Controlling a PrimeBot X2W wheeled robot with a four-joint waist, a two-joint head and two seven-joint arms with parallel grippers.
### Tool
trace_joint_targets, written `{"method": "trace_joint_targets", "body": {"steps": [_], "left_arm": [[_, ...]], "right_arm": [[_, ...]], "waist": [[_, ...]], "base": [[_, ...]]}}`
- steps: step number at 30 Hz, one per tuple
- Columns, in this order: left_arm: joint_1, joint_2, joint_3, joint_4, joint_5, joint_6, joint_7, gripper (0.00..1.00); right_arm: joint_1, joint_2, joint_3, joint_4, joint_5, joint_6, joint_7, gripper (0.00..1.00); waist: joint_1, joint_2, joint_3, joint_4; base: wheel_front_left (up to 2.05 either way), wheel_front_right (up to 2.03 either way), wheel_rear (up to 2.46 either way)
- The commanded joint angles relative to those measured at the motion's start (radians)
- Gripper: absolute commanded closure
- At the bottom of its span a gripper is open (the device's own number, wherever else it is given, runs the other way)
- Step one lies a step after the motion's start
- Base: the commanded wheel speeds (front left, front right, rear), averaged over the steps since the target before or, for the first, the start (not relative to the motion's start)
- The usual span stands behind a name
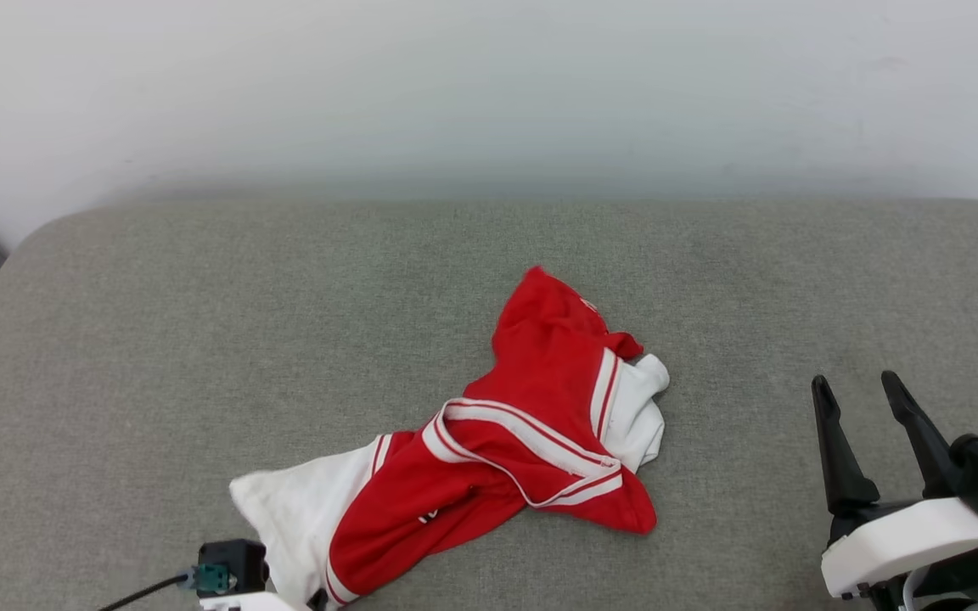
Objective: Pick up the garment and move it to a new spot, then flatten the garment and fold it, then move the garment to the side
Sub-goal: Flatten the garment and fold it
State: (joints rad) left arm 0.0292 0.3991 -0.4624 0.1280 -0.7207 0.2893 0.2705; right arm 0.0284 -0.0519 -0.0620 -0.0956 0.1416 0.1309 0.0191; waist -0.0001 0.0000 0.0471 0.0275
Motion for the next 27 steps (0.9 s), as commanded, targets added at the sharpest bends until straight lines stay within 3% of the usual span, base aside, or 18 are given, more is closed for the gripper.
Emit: {"method": "trace_joint_targets", "body": {"steps": [1, 2, 3, 20, 27], "left_arm": [[0.007, -0.007, 0.003, 0.003, -0.011, -0.005, -0.002, 0.87], [0.019, -0.012, 0.002, 0.006, -0.014, -0.007, -0.010, 0.53], [0.026, -0.011, -0.002, 0.009, -0.009, -0.007, -0.018, 0.00], [-0.126, -0.023, 0.016, -0.122, 0.193, -0.005, -0.391, 0.00], [-0.161, -0.033, 0.007, -0.139, 0.237, -0.001, -0.464, 0.00]], "right_arm": [[0.017, 0.002, -0.003, 0.000, 0.004, 0.000, 0.003, 0.00], [0.019, 0.002, -0.007, -0.001, 0.003, 0.000, 0.004, 0.00], [0.021, 0.001, -0.008, -0.003, 0.001, 0.000, 0.006, 0.00], [0.062, 0.002, -0.024, -0.030, -0.009, 0.000, 0.040, 0.00], [0.062, 0.002, -0.042, -0.015, 0.007, 0.000, 0.082, 0.00]], "waist": [[0.0001, 0.0000, -0.005, 0.000], [0.0001, 0.0000, -0.011, 0.001], [0.0001, 0.0000, -0.015, 0.001], [0.0001, 0.0000, -0.066, -0.007], [0.0001, 0.0000, -0.060, -0.008]], "base": [[0.00, 0.00, 0.00], [0.00, 0.00, 0.00], [0.00, 0.00, 0.00], [0.00, 0.00, 0.00], [0.00, 0.00, 0.00]]}}
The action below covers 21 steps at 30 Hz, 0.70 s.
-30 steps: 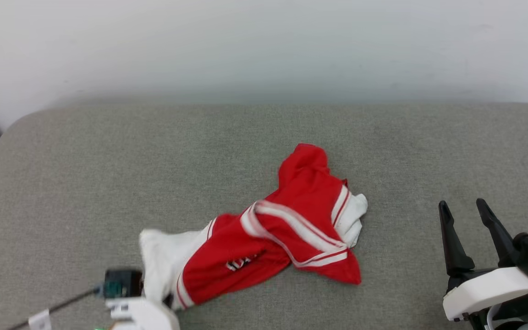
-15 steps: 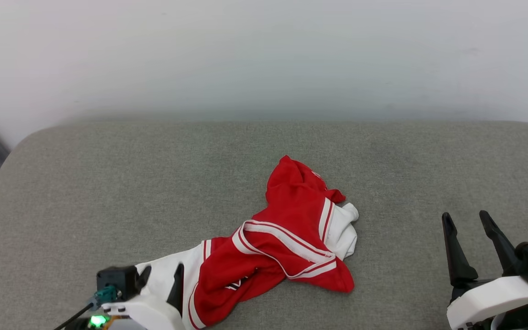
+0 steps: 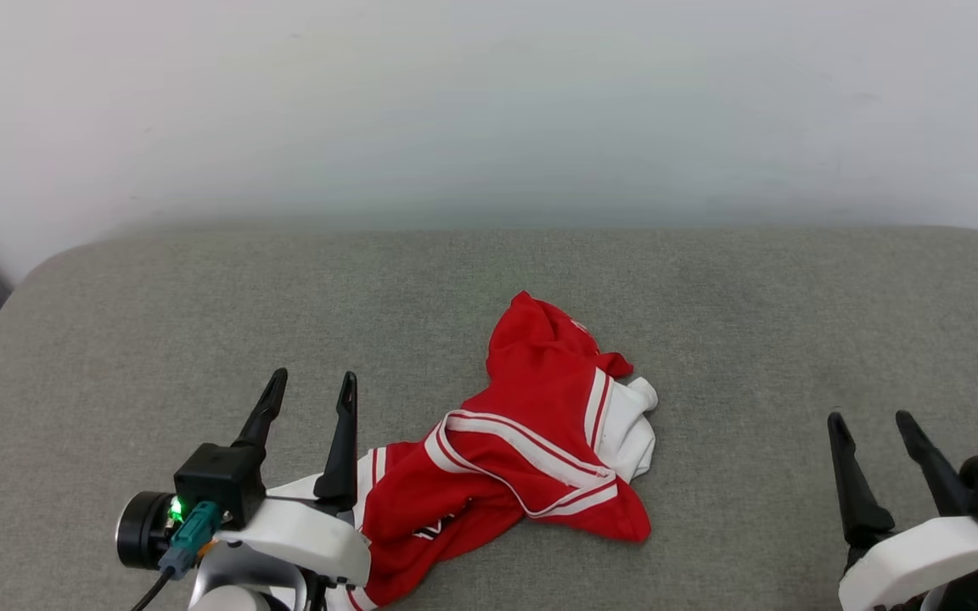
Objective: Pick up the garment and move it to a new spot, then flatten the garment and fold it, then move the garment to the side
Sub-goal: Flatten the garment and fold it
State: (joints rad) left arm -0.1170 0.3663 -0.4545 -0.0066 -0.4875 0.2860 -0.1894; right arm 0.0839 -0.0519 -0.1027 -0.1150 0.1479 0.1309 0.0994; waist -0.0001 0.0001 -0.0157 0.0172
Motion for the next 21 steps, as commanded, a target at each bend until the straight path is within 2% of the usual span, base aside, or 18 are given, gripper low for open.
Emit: {"method": "trace_joint_targets", "body": {"steps": [1, 4, 9, 14, 21], "left_arm": [[-0.017, 0.000, -0.003, -0.006, 0.008, 0.003, -0.008, 0.00], [-0.028, -0.004, -0.011, -0.013, 0.020, 0.004, -0.013, 0.00], [-0.056, -0.021, -0.021, -0.022, 0.034, 0.001, -0.026, 0.00], [-0.094, -0.053, -0.033, -0.010, 0.043, -0.006, -0.047, 0.00], [-0.138, -0.093, -0.044, 0.021, 0.052, -0.028, -0.064, 0.00]], "right_arm": [[0.002, 0.001, -0.007, 0.013, -0.004, 0.000, 0.019, 0.00], [-0.029, -0.011, -0.024, 0.054, 0.038, 0.000, 0.107, 0.00], [-0.115, -0.075, -0.022, 0.135, 0.121, 0.000, 0.339, 0.00], [-0.232, -0.139, 0.055, 0.185, 0.207, 0.000, 0.561, 0.00], [-0.354, -0.219, 0.192, 0.259, 0.275, 0.000, 0.739, 0.00]], "waist": [[0.0001, -0.0001, 0.006, 0.005], [0.0001, -0.0001, 0.024, 0.025], [0.0001, -0.0001, 0.084, 0.083], [0.0001, -0.0001, 0.147, 0.145], [0.0001, -0.0001, 0.215, 0.221]], "base": [[0.00, 0.00, 0.00], [0.00, 0.00, 0.00], [0.00, 0.00, 0.00], [0.00, 0.00, 0.00], [0.00, 0.00, 0.00]]}}
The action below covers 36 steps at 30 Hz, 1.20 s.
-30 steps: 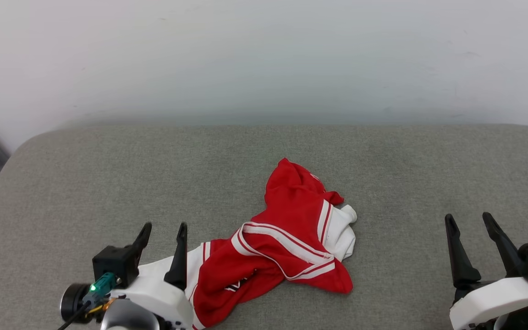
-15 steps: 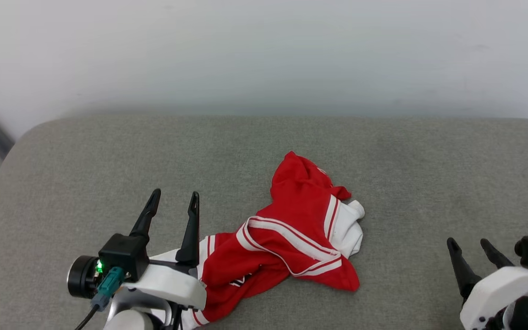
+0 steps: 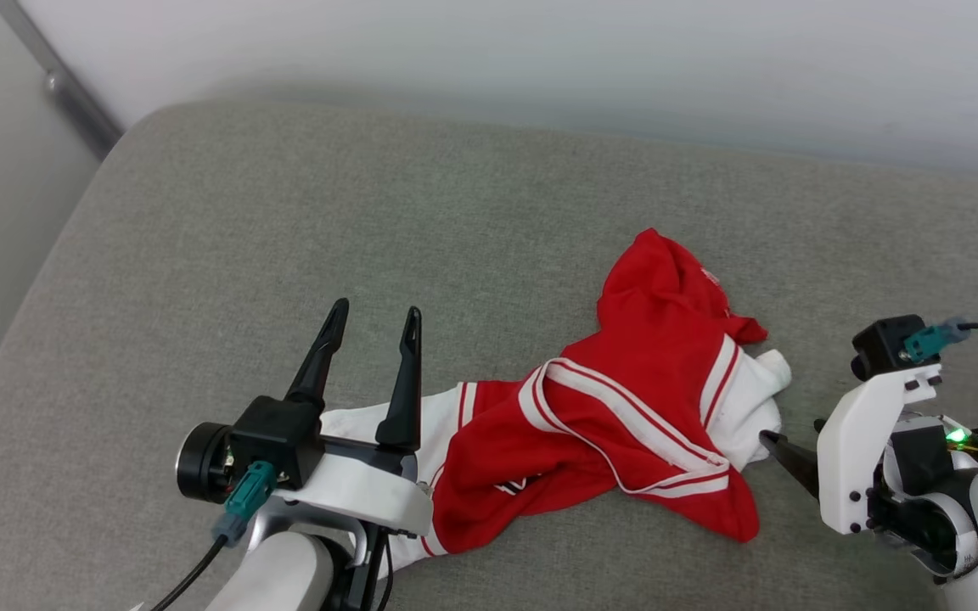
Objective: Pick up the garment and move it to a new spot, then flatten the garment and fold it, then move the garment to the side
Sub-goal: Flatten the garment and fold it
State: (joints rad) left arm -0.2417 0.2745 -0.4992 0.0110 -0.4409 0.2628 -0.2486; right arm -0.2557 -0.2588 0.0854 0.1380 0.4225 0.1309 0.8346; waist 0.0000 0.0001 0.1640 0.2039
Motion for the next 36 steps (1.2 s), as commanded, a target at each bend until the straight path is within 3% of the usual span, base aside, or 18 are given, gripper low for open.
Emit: {"method": "trace_joint_targets", "body": {"steps": [1, 8, 9, 11, 20, 25, 30, 36], "left_arm": [[-0.019, -0.008, 0.000, 0.008, 0.006, -0.006, -0.007, 0.00], [-0.031, -0.029, 0.002, 0.038, 0.015, -0.021, -0.014, 0.00], [-0.029, -0.030, 0.003, 0.040, 0.015, -0.021, -0.014, 0.00], [-0.021, -0.031, 0.009, 0.048, 0.014, -0.023, -0.016, 0.00], [0.020, -0.012, 0.032, 0.070, 0.005, -0.020, -0.017, 0.00], [0.043, 0.004, 0.044, 0.072, -0.005, -0.014, -0.015, 0.00], [0.061, 0.020, 0.054, 0.068, -0.015, -0.009, -0.005, 0.00], [0.076, 0.029, 0.058, 0.080, -0.029, -0.005, 0.008, 0.00]], "right_arm": [[-0.026, -0.018, 0.021, 0.022, 0.011, 0.000, 0.016, 0.00], [-0.031, -0.038, 0.105, 0.167, 0.060, 0.000, 0.073, 0.00], [-0.026, -0.038, 0.115, 0.181, 0.065, 0.000, 0.078, 0.17], [-0.031, -0.043, 0.131, 0.191, 0.077, 0.000, 0.063, 1.00], [-0.100, -0.096, 0.104, 0.072, 0.076, 0.000, -0.052, 1.00], [-0.041, -0.130, -0.014, -0.006, 0.057, 0.000, -0.042, 1.00], [0.071, -0.097, -0.175, -0.052, 0.012, 0.000, 0.013, 1.00], [0.199, -0.008, -0.287, 0.047, -0.018, 0.000, -0.029, 1.00]], "waist": [[0.0000, -0.0001, 0.043, 0.042], [0.0000, -0.0001, 0.063, 0.069], [0.0000, -0.0001, 0.063, 0.069], [0.0000, -0.0001, 0.056, 0.065], [0.0000, -0.0001, 0.003, -0.006], [0.0000, -0.0001, -0.034, -0.072], [0.0000, -0.0001, -0.048, -0.127], [0.0000, -0.0001, -0.049, -0.157]], "base": [[0.00, 0.00, 0.00], [0.00, 0.00, 0.00], [0.00, 0.00, 0.00], [0.00, 0.00, 0.00], [0.00, 0.00, 0.00], [0.00, 0.00, 0.00], [0.00, 0.00, 0.00], [0.00, 0.00, 0.00]]}}
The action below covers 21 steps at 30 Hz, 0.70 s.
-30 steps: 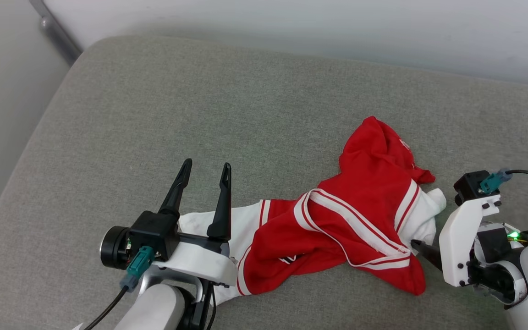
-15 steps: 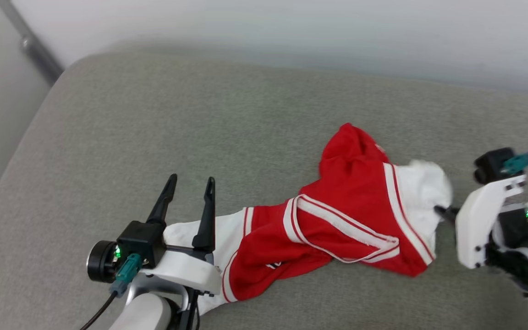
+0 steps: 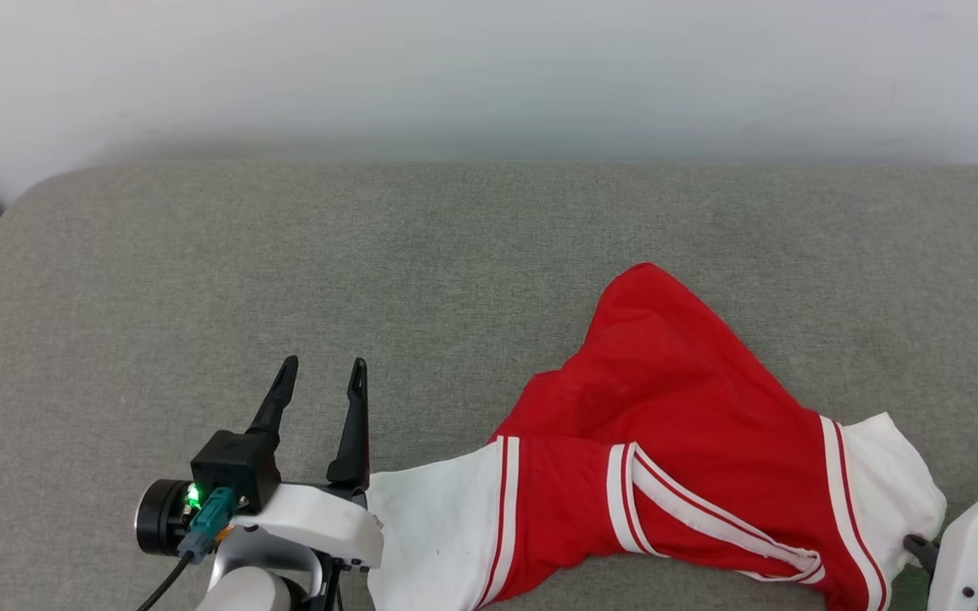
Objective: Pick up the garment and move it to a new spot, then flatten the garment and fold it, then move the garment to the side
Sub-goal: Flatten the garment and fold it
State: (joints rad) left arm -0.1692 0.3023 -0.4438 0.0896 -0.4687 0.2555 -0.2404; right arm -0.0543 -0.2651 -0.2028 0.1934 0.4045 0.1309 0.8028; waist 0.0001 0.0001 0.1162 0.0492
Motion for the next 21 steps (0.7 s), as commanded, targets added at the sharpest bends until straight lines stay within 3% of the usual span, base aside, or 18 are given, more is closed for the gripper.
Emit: {"method": "trace_joint_targets", "body": {"steps": [1, 2, 3, 4, 5, 12, 21], "left_arm": [[0.008, 0.004, 0.004, 0.001, -0.001, 0.005, 0.002, 0.00], [0.012, 0.007, 0.007, 0.000, -0.003, 0.008, 0.004, 0.00], [0.018, 0.009, 0.008, 0.002, -0.007, 0.010, 0.006, 0.00], [0.024, 0.011, 0.009, 0.002, -0.010, 0.009, 0.007, 0.00], [0.027, 0.015, 0.012, 0.002, -0.010, 0.013, 0.007, 0.00], [0.072, 0.036, 0.028, -0.005, -0.030, 0.028, 0.024, 0.00], [0.117, 0.082, 0.049, -0.010, -0.064, 0.030, 0.076, 0.00]], "right_arm": [[0.006, 0.016, -0.005, 0.012, 0.006, 0.000, -0.021, 1.00], [0.008, 0.030, -0.008, 0.031, 0.009, 0.000, -0.049, 1.00], [0.009, 0.038, -0.004, 0.046, 0.005, 0.000, -0.082, 0.65], [0.011, 0.047, -0.002, 0.060, 0.004, 0.000, -0.114, 0.15], [0.012, 0.055, 0.006, 0.068, 0.008, 0.000, -0.144, 0.00], [0.033, 0.037, 0.054, 0.025, -0.041, 0.000, -0.409, 0.00], [0.070, 0.077, 0.085, -0.133, -0.153, 0.000, -0.702, 0.00]], "waist": [[-0.0001, -0.0001, -0.001, -0.006], [-0.0001, -0.0001, 0.001, -0.011], [-0.0001, -0.0001, -0.001, -0.014], [-0.0001, -0.0001, -0.005, -0.018], [-0.0001, -0.0001, -0.008, -0.021], [-0.0001, -0.0001, -0.057, -0.040], [-0.0001, -0.0001, -0.124, -0.053]], "base": [[0.00, 0.00, 0.00], [0.00, 0.00, 0.00], [0.00, 0.00, 0.00], [0.00, 0.00, 0.00], [0.00, 0.00, 0.00], [0.00, 0.00, 0.00], [0.00, 0.00, 0.00]]}}
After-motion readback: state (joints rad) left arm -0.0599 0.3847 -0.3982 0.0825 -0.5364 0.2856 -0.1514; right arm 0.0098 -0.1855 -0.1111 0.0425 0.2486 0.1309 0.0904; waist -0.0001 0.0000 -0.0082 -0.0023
